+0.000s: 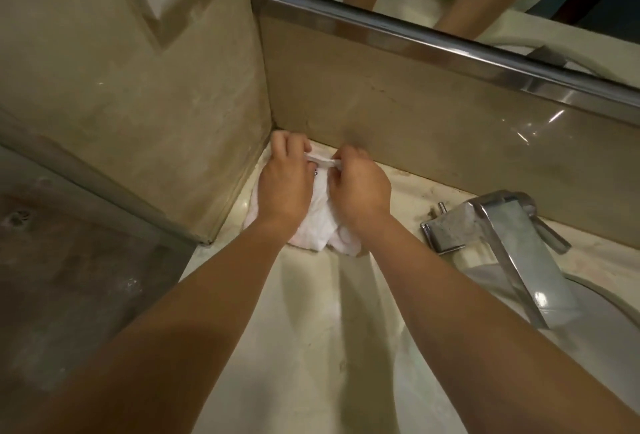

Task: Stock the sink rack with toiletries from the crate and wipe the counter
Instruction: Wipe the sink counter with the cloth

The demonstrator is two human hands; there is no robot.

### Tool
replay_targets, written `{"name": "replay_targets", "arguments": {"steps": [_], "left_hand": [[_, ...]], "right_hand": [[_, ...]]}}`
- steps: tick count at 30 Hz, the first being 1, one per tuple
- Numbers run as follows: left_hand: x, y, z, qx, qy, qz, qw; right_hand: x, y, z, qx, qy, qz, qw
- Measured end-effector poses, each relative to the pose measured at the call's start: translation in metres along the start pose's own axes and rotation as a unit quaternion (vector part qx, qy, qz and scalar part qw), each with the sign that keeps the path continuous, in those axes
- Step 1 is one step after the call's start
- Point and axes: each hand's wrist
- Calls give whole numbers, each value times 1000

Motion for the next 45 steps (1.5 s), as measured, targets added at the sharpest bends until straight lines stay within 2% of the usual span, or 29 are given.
{"name": "replay_targets", "arguments": {"steps": [3,6,9,12,14,20,27,45], "left_hand": [[-7,1,8,9,-26,-9,1000],[-15,6,26,22,19,-40,999],[-17,16,49,82,66,-118,987],[-16,23,63,134,66,-211,966],[-20,24,66,161,67,-232,957],[-31,17,79,253,122,-238,930],[-40,12,102,314,167,-236,904],[-35,-20,204,385,222,-238,864]], "right_hand": [[-2,-6,6,10,22,20,999],[-9,-12,17,25,38,38,998],[-20,-19,30,34,56,49,997],[-29,-24,45,31,78,54,995],[-34,-25,58,31,84,58,994],[-44,-29,97,35,112,51,992],[-49,-30,142,29,102,56,993],[-42,-24,259,68,115,37,990]]}}
Point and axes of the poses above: each hand's wrist, its own z-axis away from the middle knuckle, its own y-axis out of the palm, x = y × z, and after that the axes turned 4 degrees about x, right-handed
